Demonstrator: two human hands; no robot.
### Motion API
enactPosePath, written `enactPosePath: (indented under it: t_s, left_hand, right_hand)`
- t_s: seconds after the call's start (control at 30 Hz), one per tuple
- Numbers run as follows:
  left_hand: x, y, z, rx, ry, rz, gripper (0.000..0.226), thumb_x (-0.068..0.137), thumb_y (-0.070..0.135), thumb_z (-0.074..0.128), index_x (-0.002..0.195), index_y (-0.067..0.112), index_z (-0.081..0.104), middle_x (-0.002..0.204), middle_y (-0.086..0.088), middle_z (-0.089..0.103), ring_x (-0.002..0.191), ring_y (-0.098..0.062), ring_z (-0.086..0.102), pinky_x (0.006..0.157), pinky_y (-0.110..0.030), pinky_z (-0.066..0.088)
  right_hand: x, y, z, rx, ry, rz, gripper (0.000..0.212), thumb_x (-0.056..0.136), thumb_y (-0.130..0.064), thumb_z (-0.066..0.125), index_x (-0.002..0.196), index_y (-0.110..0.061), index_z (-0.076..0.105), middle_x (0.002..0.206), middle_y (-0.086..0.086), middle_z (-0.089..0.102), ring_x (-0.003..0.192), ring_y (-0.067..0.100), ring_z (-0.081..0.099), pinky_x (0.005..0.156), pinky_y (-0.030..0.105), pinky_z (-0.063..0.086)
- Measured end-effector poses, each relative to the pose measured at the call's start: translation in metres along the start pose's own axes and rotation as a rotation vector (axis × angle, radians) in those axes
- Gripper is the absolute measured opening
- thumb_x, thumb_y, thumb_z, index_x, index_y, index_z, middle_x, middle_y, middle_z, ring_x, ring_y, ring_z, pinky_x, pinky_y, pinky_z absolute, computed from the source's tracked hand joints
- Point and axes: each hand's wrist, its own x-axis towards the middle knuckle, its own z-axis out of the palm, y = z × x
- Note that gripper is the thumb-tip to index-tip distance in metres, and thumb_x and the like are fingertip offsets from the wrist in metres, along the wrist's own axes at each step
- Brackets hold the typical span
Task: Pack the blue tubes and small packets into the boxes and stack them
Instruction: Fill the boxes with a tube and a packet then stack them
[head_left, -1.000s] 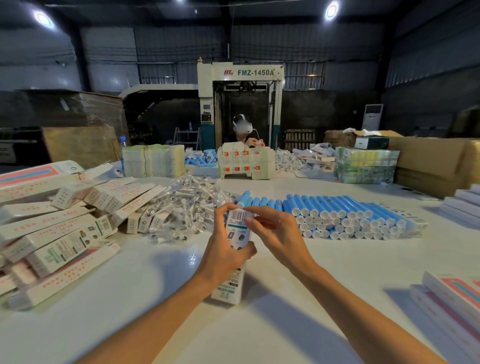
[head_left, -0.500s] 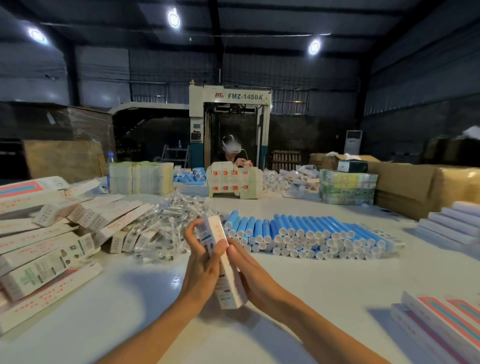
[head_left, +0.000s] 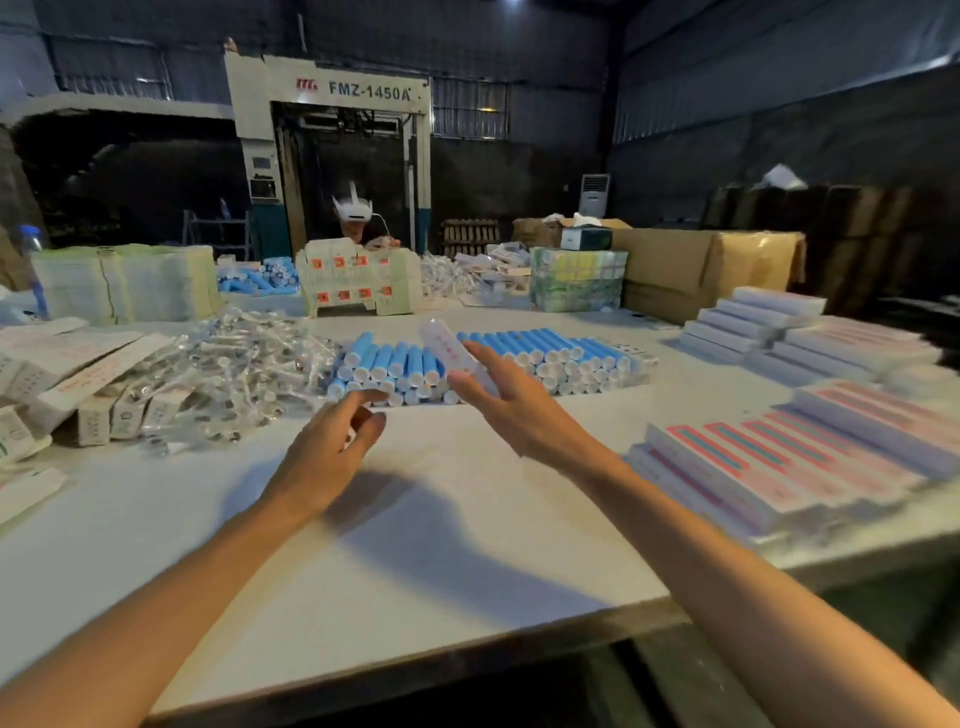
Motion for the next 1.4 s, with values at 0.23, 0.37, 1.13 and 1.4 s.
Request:
enactPosePath:
  t_s: [0.23,0.37,1.13,1.4]
  left_hand:
    - [-0.011,0.004,0.006,0.177,-0.112,0.196,0.028,0.102,0.015,0.069,0.099,0.043,0.075,0.11,0.032,0.063,0.097,-0.001,0.061,0.079,-0.026,0.047]
    - [-0.011,0.003,0.003,0.17,-0.14,0.214,0.026,0.101,0.016,0.069,0.101,0.041,0.077,0.109,0.026,0.065,0.097,-0.004,0.061,0.08,-0.022,0.047]
    - [-0.012,0.007,0.007,0.206,-0.234,0.207,0.029,0.102,0.018,0.07,0.102,0.047,0.073,0.112,0.028,0.068,0.099,0.001,0.065,0.079,-0.02,0.048]
    - [0.0,0.021,-0.008,0.414,-0.296,0.096,0.022,0.102,0.025,0.064,0.113,0.042,0.072,0.107,0.02,0.069,0.097,-0.006,0.065,0.089,-0.036,0.055]
  right_hand:
    - [-0.054,0.08,-0.156,-0.579,0.263,0.192,0.048,0.102,-0.042,0.059,0.147,-0.029,0.047,0.117,0.006,0.057,0.102,0.026,0.055,0.08,0.043,0.049]
    - [-0.091,0.126,-0.218,-0.849,0.198,0.363,0.045,0.095,-0.03,0.068,0.138,-0.022,0.057,0.126,0.013,0.058,0.107,0.031,0.057,0.076,0.038,0.047]
    - [-0.046,0.097,-0.145,-0.721,0.367,0.066,0.024,0.104,-0.025,0.057,0.12,-0.012,0.069,0.12,0.007,0.069,0.107,0.023,0.063,0.087,0.04,0.057]
    - [0.035,0.006,0.023,-0.35,0.195,-0.145,0.017,0.098,-0.008,0.049,0.082,-0.013,0.055,0.087,0.008,0.066,0.077,0.032,0.056,0.063,0.041,0.041]
